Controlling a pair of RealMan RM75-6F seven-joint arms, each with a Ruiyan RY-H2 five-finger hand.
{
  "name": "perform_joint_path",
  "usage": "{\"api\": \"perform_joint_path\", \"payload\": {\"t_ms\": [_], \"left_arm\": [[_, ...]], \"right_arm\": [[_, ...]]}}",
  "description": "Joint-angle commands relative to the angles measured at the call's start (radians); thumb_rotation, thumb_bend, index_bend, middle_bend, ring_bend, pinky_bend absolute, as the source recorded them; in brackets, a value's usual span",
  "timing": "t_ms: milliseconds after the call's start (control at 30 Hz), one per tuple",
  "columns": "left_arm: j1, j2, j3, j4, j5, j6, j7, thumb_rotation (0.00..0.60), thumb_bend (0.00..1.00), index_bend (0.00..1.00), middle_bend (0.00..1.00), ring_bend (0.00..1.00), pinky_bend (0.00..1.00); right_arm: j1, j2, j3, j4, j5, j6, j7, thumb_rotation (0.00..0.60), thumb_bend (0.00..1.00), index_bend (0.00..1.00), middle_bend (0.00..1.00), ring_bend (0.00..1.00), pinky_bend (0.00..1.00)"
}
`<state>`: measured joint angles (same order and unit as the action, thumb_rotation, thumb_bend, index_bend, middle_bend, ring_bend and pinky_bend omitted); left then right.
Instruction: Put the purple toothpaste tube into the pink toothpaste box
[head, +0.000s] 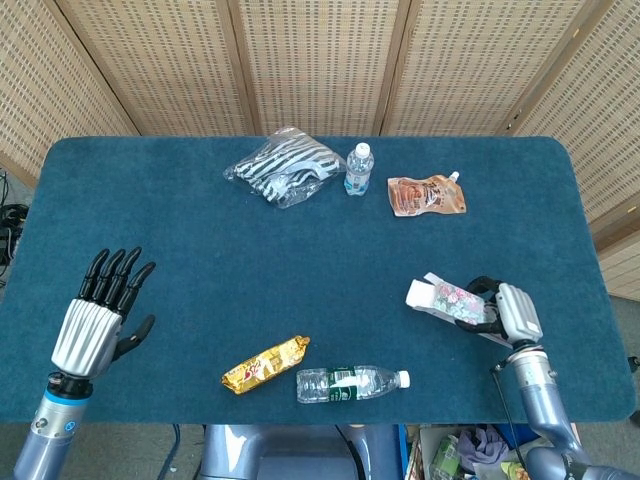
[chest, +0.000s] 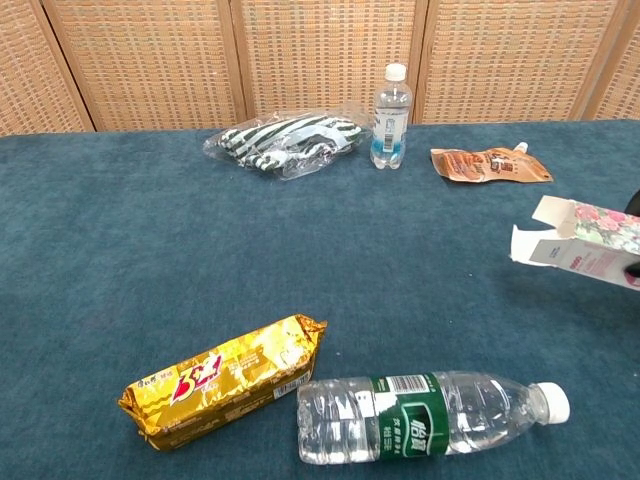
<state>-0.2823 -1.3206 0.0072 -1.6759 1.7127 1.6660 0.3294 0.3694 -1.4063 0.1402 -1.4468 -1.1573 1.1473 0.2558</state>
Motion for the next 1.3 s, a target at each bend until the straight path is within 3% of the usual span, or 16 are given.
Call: {"api": "perform_joint_path", "payload": {"t_ms": [33,133,200,333,433,567,733,833,933,1167,1300], "left_arm": [[0.027,-0.017,0.018,0.032,-0.009,0.007,-0.032,0.600,0.32,0.08,0.00,0.00,0.00],[0.045,-0.031,0.022,0.070,-0.016,0.011,-0.058,0.600,0.32,0.08,0.00,0.00,0.00],[0.055,-0.036,0.024,0.091,-0.018,0.012,-0.070,0.600,0.32,0.08,0.00,0.00,0.00],[0.073,-0.039,0.020,0.123,-0.024,0.016,-0.090,0.600,0.32,0.08,0.00,0.00,0.00],[0.081,-0.034,0.015,0.129,-0.026,0.020,-0.103,0.600,0.32,0.08,0.00,0.00,0.00],[0.092,-0.027,0.010,0.130,-0.025,0.025,-0.119,0.600,0.32,0.08,0.00,0.00,0.00],[0.111,-0.014,0.006,0.128,-0.038,0.028,-0.133,0.600,0.32,0.08,0.00,0.00,0.00],[0.125,-0.003,0.005,0.133,-0.046,0.035,-0.145,0.600,0.32,0.07,0.00,0.00,0.00],[0.141,0.010,0.005,0.134,-0.060,0.038,-0.153,0.600,0.32,0.06,0.00,0.00,0.00],[0.173,0.032,0.001,0.153,-0.102,0.036,-0.183,0.600,0.32,0.03,0.00,0.00,0.00],[0.192,0.039,0.000,0.182,-0.126,0.034,-0.212,0.600,0.32,0.03,0.00,0.00,0.00]], "right_arm": [[-0.017,-0.034,-0.015,0.053,0.000,-0.007,0.001,0.600,0.00,0.59,0.50,0.38,0.49],[-0.023,-0.057,-0.020,0.090,-0.004,-0.016,-0.004,0.600,0.01,0.59,0.45,0.36,0.44],[-0.025,-0.068,-0.024,0.106,-0.008,-0.025,-0.004,0.600,0.00,0.56,0.37,0.27,0.36],[-0.025,-0.075,-0.036,0.127,-0.024,-0.060,0.003,0.600,0.01,0.43,0.12,0.03,0.17],[-0.024,-0.076,-0.042,0.129,-0.038,-0.076,0.007,0.600,0.00,0.30,0.01,0.00,0.06],[-0.021,-0.069,-0.051,0.125,-0.061,-0.096,0.011,0.600,0.00,0.15,0.00,0.00,0.00],[-0.032,-0.048,-0.051,0.083,-0.117,-0.058,0.041,0.600,0.00,0.09,0.00,0.00,0.00],[-0.050,-0.028,-0.060,0.035,-0.204,0.033,0.038,0.600,0.00,0.08,0.00,0.00,0.00],[-0.073,-0.011,-0.083,0.009,-0.313,0.154,-0.051,0.600,0.00,0.08,0.00,0.00,0.00],[-0.141,0.014,-0.125,0.017,-0.478,0.370,-0.424,0.600,0.00,0.04,0.00,0.00,0.00],[-0.195,0.031,-0.137,0.020,-0.452,0.414,-0.423,0.600,0.00,0.04,0.00,0.00,0.00]]}}
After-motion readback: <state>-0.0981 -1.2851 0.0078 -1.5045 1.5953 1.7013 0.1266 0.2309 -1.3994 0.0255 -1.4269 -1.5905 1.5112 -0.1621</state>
